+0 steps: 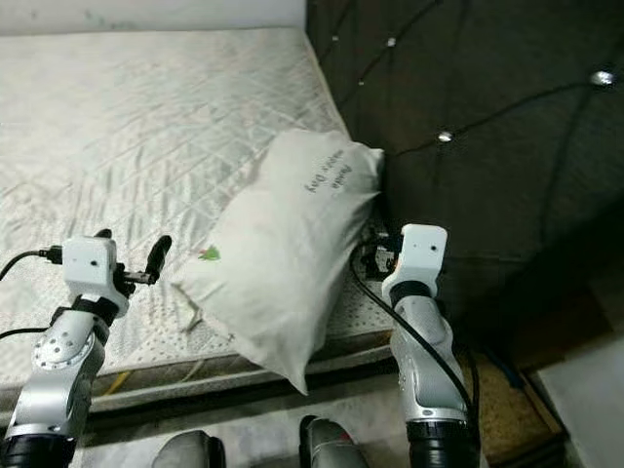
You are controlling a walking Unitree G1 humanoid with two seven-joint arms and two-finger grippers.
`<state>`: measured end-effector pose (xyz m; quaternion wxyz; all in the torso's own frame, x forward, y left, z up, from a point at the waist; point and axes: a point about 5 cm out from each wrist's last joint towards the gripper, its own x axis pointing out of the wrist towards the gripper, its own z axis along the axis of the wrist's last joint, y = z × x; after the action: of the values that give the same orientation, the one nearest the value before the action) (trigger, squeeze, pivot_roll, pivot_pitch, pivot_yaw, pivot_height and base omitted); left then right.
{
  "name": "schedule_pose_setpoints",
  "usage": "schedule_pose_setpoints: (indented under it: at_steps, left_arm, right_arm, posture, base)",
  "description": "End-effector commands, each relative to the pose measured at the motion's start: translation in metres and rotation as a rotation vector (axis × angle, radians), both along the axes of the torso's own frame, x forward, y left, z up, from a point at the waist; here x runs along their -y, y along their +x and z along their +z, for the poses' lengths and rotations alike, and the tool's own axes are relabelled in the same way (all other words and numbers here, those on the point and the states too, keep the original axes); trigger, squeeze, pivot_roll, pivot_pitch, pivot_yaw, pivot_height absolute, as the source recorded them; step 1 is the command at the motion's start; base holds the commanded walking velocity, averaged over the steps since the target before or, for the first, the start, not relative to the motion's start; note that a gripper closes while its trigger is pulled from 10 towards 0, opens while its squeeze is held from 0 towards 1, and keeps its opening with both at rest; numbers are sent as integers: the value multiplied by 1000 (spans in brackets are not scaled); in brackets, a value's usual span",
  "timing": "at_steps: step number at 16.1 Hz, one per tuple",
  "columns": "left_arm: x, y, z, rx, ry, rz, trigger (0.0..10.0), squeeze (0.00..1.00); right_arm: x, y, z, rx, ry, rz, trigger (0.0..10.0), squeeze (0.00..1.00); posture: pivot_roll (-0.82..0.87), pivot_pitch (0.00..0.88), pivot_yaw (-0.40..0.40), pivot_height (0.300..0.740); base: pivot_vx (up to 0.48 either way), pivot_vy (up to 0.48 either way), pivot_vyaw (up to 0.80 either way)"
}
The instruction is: Clean up the room
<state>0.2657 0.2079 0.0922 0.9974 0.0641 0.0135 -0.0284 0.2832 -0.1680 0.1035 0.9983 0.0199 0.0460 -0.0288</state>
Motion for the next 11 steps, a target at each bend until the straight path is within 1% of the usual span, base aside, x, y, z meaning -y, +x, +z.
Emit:
schedule_pose_setpoints:
  at_steps: [1, 2, 4, 7, 11]
  left_arm:
    - [0, -2, 2, 2, -9, 3, 10000, 0]
    - [0, -3, 2, 1, -12, 3, 10000, 0]
    - [1, -3, 2, 2, -11, 1, 10000, 0]
    - [3, -1, 4, 17, -23, 10, 10000, 0]
    - [5, 1, 5, 23, -27, 12, 10000, 0]
  right_arm:
    - [0, 1, 4, 16, 5, 4, 10000, 0]
    - [0, 0, 3, 12, 9, 0, 10000, 0]
    - [0, -1, 1, 9, 16, 1, 10000, 0]
    - [0, 0, 1, 11, 16, 10, 10000, 0]
    - [0, 3, 2, 16, 15, 26, 10000, 0]
  posture:
    - [41, 149, -27, 740]
    - [38, 144, -21, 740]
    - [39, 141, -21, 721]
    - [37, 134, -27, 679]
    - [37, 130, -29, 636]
  base:
    - [0, 0, 0]
    - [0, 0, 0]
    - [0, 0, 0]
    - [0, 0, 0]
    - [0, 0, 0]
